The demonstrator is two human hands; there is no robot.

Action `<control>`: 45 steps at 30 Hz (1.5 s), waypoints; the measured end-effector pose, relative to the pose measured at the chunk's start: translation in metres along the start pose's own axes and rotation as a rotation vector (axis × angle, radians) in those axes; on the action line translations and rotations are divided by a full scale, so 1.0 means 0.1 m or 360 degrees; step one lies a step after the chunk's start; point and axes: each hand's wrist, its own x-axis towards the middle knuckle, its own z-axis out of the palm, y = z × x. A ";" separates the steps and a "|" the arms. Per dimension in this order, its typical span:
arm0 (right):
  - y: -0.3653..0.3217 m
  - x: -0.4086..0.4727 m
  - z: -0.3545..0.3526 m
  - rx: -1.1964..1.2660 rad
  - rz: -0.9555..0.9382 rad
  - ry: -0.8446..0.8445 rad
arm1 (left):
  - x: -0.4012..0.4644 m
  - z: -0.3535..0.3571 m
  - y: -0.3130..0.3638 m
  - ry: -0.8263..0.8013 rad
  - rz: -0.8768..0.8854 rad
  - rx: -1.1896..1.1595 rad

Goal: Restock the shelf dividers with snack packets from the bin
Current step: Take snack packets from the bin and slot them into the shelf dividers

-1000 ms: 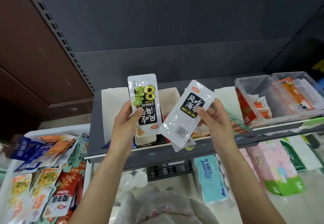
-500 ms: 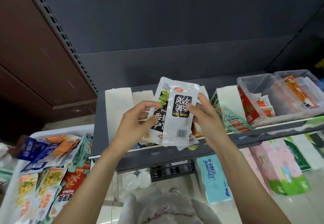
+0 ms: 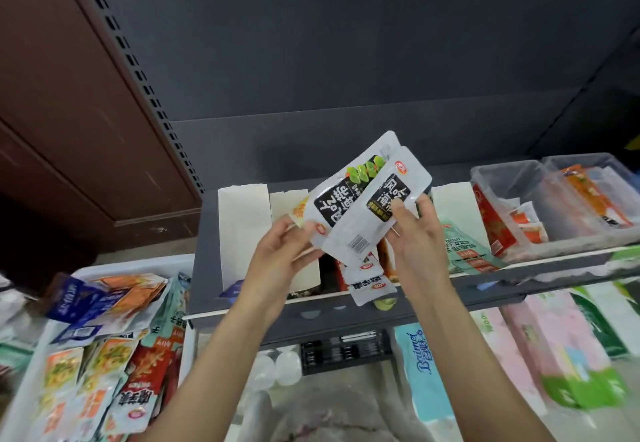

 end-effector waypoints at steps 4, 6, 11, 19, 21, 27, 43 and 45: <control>0.04 -0.03 -0.06 -0.0253 -0.0012 0.0056 | 0.15 -0.13 0.24 0.0344 0.0392 -0.0024; 0.03 -0.02 -0.13 -0.0313 -0.0013 0.0086 | 0.21 -0.33 0.45 0.0506 0.0732 0.0389; 0.02 -0.01 -0.22 -0.0305 0.0062 0.0118 | 0.31 -0.62 0.54 0.0644 0.1184 0.1801; 0.11 -0.08 -0.20 -0.0208 0.0134 0.0094 | 0.33 -0.50 -0.04 0.0250 0.1282 0.2383; 0.13 -0.08 -0.20 -0.0185 0.0152 0.0093 | 0.30 -0.51 -0.14 0.0143 0.1180 0.2500; 0.21 -0.05 -0.10 -0.0243 0.0040 0.0171 | 0.11 -0.49 -0.20 -0.0245 0.0705 0.2563; 0.72 0.11 0.35 -0.0848 -0.0268 0.0093 | 0.41 -0.48 -0.33 -0.0048 0.0745 0.2490; 0.78 0.11 0.33 -0.0860 -0.0276 0.0105 | 0.46 -0.45 -0.37 0.0047 0.0841 0.2344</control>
